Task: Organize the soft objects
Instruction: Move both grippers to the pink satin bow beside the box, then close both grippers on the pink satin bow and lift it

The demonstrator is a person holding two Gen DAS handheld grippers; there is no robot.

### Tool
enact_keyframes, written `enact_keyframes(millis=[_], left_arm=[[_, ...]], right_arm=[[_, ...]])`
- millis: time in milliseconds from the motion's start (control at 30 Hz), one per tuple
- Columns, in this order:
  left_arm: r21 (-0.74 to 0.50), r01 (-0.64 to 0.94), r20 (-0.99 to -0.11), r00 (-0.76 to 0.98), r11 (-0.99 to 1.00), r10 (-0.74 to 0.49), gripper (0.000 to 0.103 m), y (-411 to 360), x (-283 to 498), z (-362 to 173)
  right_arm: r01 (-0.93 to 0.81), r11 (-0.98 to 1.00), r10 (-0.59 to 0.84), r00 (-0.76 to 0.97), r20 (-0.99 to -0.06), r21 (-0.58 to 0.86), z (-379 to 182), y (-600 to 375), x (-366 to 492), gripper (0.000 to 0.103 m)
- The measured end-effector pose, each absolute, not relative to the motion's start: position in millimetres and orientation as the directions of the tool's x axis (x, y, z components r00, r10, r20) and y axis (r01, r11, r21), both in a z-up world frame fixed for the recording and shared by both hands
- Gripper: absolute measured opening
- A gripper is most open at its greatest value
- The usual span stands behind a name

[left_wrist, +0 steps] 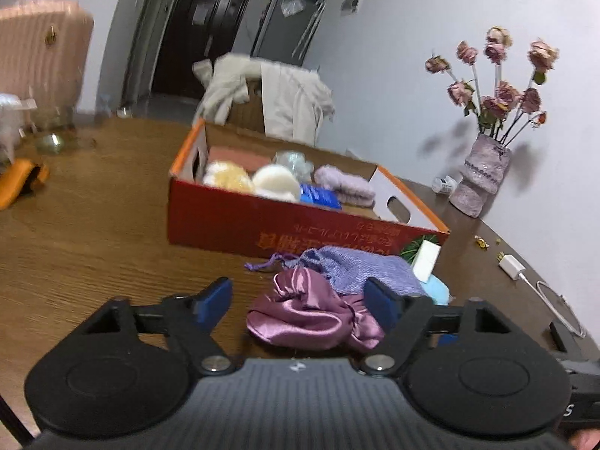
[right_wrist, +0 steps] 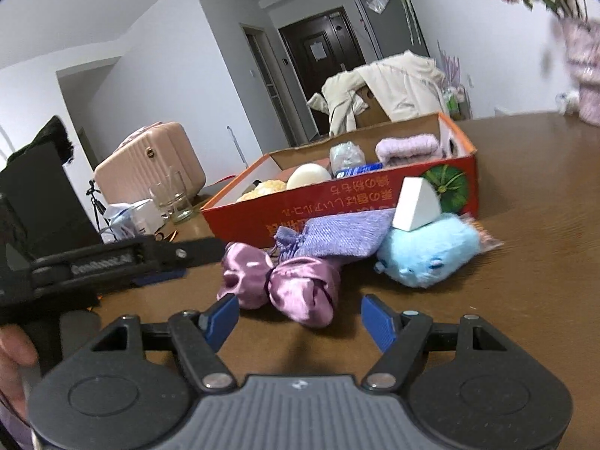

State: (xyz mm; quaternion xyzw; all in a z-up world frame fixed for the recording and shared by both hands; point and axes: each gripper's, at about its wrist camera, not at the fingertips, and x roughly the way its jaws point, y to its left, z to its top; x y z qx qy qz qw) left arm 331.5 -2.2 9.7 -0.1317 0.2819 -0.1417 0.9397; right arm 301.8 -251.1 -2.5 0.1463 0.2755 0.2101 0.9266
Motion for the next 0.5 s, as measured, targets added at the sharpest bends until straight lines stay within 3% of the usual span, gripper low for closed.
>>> enact_keyframes(millis=[100, 133, 200, 300, 333, 500], left_arm=[[-0.388, 0.187, -0.529, 0.757, 0.902, -0.384, 0.046, 1, 351, -8], [-0.402, 0.182, -0.533, 0.75, 0.898, -0.391, 0.043, 2, 354, -13], [-0.429, 0.176, -0.535, 0.74, 0.886, -0.406, 0.041, 6, 358, -21], [-0.463, 0.184, -0.526, 0.73, 0.867, -0.436, 0.035, 10, 360, -23], [-0.462, 0.183, -0.529, 0.728, 0.868, -0.436, 0.032, 11, 359, -23], [-0.448, 0.198, -0.528, 0.728, 0.872, -0.437, 0.028, 10, 326, -15]], right_arm=[[-0.303, 0.859, 0.483, 0.746, -0.458, 0.413, -8, -247, 324, 0.071], [-0.298, 0.856, 0.487, 0.741, -0.463, 0.424, -11, -246, 331, 0.071], [-0.296, 0.848, 0.499, 0.728, -0.47, 0.441, -15, -245, 343, 0.065], [-0.29, 0.837, 0.515, 0.704, -0.489, 0.464, -23, -242, 357, 0.05], [-0.297, 0.828, 0.529, 0.695, -0.487, 0.475, -25, -242, 359, 0.041], [-0.353, 0.848, 0.521, 0.698, -0.492, 0.396, -17, -234, 331, 0.039]])
